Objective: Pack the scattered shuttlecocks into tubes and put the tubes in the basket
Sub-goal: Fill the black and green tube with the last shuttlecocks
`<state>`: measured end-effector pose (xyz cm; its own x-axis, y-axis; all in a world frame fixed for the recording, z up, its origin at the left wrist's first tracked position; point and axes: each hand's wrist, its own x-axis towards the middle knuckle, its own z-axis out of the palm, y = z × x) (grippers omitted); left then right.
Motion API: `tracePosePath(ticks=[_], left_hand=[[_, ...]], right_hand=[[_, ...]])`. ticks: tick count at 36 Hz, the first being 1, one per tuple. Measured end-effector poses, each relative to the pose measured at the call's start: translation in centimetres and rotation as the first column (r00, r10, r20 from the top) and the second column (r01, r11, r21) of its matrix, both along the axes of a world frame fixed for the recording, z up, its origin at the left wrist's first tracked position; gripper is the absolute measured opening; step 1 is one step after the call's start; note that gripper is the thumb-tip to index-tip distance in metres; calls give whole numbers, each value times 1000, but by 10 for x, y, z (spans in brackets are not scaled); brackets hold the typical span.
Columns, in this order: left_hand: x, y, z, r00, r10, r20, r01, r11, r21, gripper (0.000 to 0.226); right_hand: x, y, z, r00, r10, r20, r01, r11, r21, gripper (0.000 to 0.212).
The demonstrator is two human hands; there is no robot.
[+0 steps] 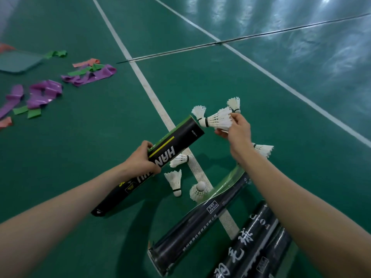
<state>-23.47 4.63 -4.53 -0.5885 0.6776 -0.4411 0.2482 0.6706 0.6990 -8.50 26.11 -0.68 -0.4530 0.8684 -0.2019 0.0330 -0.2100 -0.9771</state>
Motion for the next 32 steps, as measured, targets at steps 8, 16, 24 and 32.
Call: tracePosePath(ticks=[8, 16, 24, 32], left_hand=[[5, 15, 14, 997, -60, 38, 56, 994, 98, 64], [11, 21, 22, 997, -60, 50, 53, 988, 143, 68], [9, 18, 23, 997, 34, 71, -47, 980, 195, 64], [0, 19, 5, 995, 51, -88, -46, 997, 54, 75]], right_hand=[[-6, 0, 17, 971, 206, 121, -229, 947, 225, 15], [-9, -16, 24, 991, 135, 23, -134, 927, 351, 45], [-8, -22, 22, 945, 324, 44, -315, 863, 396, 49], [-18, -3, 3, 963, 262, 65, -269, 956, 119, 51]])
